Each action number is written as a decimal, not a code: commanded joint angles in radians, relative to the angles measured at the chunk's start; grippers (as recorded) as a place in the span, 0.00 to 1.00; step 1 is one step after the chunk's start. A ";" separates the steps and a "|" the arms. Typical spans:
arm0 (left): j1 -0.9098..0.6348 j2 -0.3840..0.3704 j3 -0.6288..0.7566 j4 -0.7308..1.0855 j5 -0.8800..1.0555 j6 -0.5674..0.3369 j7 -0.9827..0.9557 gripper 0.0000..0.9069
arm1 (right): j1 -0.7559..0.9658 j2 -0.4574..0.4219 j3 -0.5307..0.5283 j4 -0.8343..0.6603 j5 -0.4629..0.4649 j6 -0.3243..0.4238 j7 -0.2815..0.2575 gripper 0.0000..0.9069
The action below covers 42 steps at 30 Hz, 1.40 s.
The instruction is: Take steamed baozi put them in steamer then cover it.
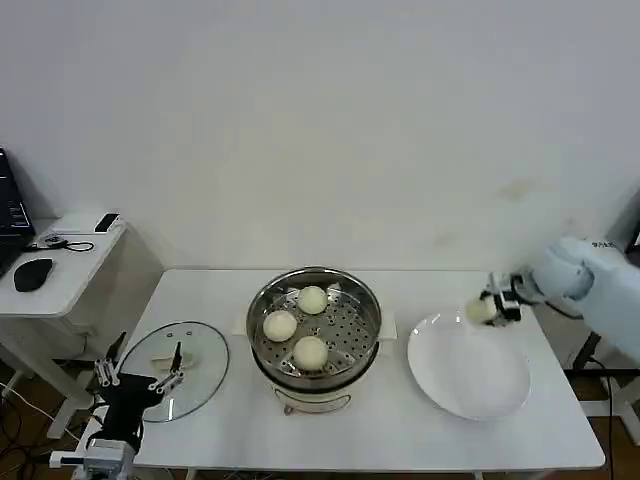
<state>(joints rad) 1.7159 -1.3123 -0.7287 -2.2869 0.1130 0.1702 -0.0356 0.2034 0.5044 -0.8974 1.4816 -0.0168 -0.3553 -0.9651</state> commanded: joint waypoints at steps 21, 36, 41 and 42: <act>0.011 -0.022 -0.010 -0.029 0.008 -0.006 -0.002 1.00 | 0.366 0.511 -0.422 0.120 0.686 -0.356 0.333 0.68; 0.001 -0.013 -0.016 -0.010 0.002 -0.007 -0.002 1.00 | 0.258 0.494 -0.415 0.061 0.626 -0.372 0.342 0.69; -0.006 -0.015 -0.011 -0.004 0.002 -0.007 -0.002 1.00 | 0.253 0.490 -0.412 0.057 0.603 -0.371 0.341 0.69; -0.006 -0.016 -0.011 -0.004 0.002 -0.007 -0.002 1.00 | 0.253 0.489 -0.412 0.057 0.600 -0.371 0.340 0.69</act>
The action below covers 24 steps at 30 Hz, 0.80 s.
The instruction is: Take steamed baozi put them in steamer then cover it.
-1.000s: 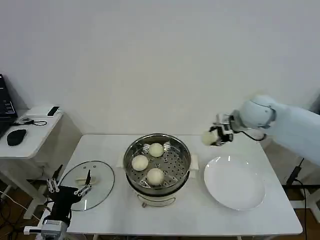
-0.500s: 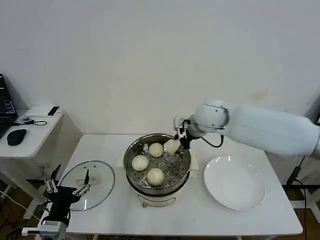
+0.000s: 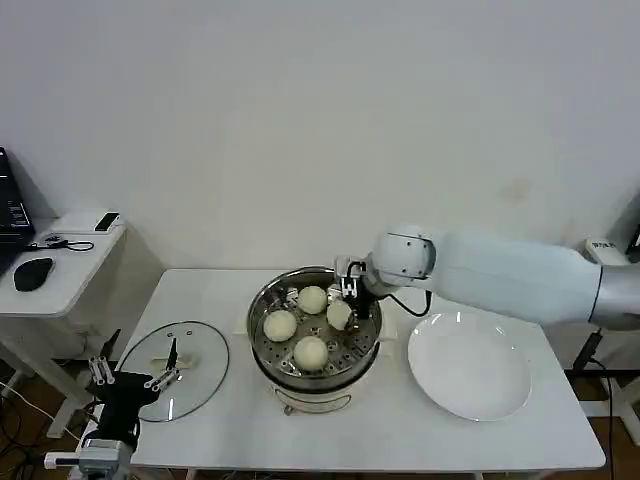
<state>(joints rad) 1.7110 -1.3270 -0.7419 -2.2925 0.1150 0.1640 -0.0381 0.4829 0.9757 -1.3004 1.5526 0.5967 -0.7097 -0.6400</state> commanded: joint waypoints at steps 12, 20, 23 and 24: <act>0.007 -0.007 0.001 0.006 0.000 -0.005 -0.002 1.00 | -0.001 -0.029 0.047 0.057 -0.007 -0.014 0.035 1.00; 0.005 -0.004 -0.002 0.008 -0.005 -0.005 -0.002 1.00 | -0.052 -0.146 0.195 0.171 -0.085 0.007 0.151 1.00; 0.002 -0.004 0.000 0.012 -0.005 -0.005 -0.002 1.00 | -0.152 -0.227 0.325 0.244 -0.085 0.039 0.326 1.00; -0.001 -0.005 0.002 0.015 -0.004 -0.006 -0.002 1.00 | -0.202 -0.258 0.375 0.268 -0.084 0.055 0.385 1.00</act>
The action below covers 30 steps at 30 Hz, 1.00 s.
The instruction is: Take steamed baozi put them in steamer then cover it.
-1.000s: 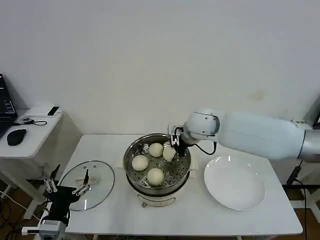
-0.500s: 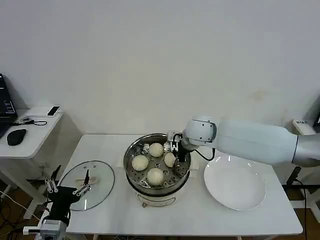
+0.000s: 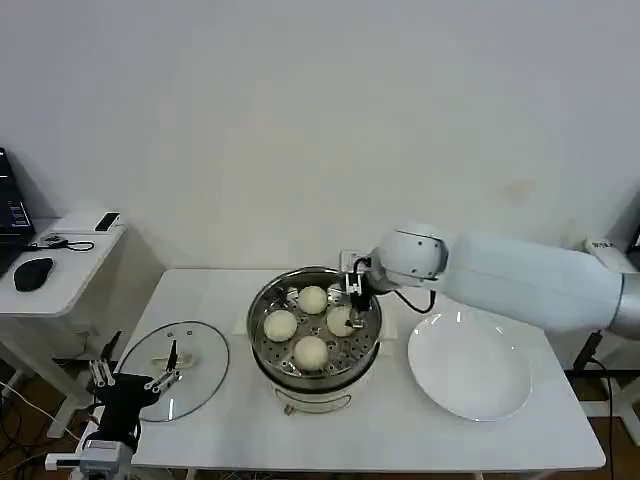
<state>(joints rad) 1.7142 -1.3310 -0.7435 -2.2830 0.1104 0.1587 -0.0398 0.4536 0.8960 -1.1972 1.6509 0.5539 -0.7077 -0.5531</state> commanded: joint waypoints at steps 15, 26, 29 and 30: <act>-0.045 0.018 0.011 0.087 0.006 -0.064 -0.039 1.00 | -1.452 -0.009 1.591 0.272 -0.383 0.542 0.460 1.00; -0.009 0.152 0.020 0.293 0.569 -0.166 -0.019 1.00 | -1.862 0.407 2.060 0.396 -0.466 0.682 0.316 1.00; -0.009 0.187 -0.003 0.347 0.722 -0.191 -0.054 1.00 | -1.923 0.434 2.127 0.423 -0.442 0.684 0.319 1.00; -0.009 0.196 -0.007 0.361 0.744 -0.194 -0.069 1.00 | -1.935 0.436 2.141 0.424 -0.438 0.685 0.321 1.00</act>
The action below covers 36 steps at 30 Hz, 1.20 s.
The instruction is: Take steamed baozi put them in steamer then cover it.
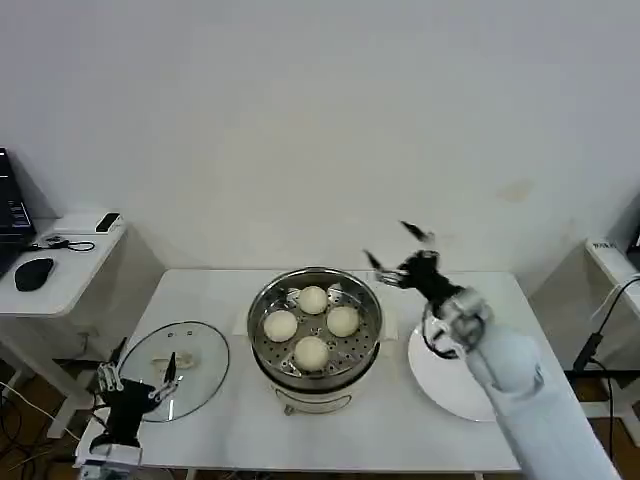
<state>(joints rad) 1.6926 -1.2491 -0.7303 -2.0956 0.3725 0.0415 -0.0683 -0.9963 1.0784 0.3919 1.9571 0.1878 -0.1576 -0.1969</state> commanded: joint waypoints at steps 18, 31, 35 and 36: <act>-0.182 0.180 0.092 0.494 0.783 -0.074 -0.147 1.00 | -0.604 0.301 0.563 0.078 -0.084 0.178 0.004 1.00; -0.359 0.211 0.170 0.588 0.758 -0.076 -0.132 1.00 | -0.657 0.339 0.543 0.081 -0.128 0.196 0.011 1.00; -0.404 0.219 0.204 0.637 0.758 -0.078 -0.141 1.00 | -0.675 0.339 0.529 0.103 -0.104 0.178 0.007 1.00; -0.409 0.220 0.209 0.640 0.757 -0.078 -0.140 1.00 | -0.676 0.340 0.528 0.106 -0.104 0.178 0.007 1.00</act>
<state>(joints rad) 1.4048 -1.0442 -0.5821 -1.5516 1.1001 -0.0365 -0.2052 -1.6256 1.3962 0.9201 2.0406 0.0797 0.0243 -0.1881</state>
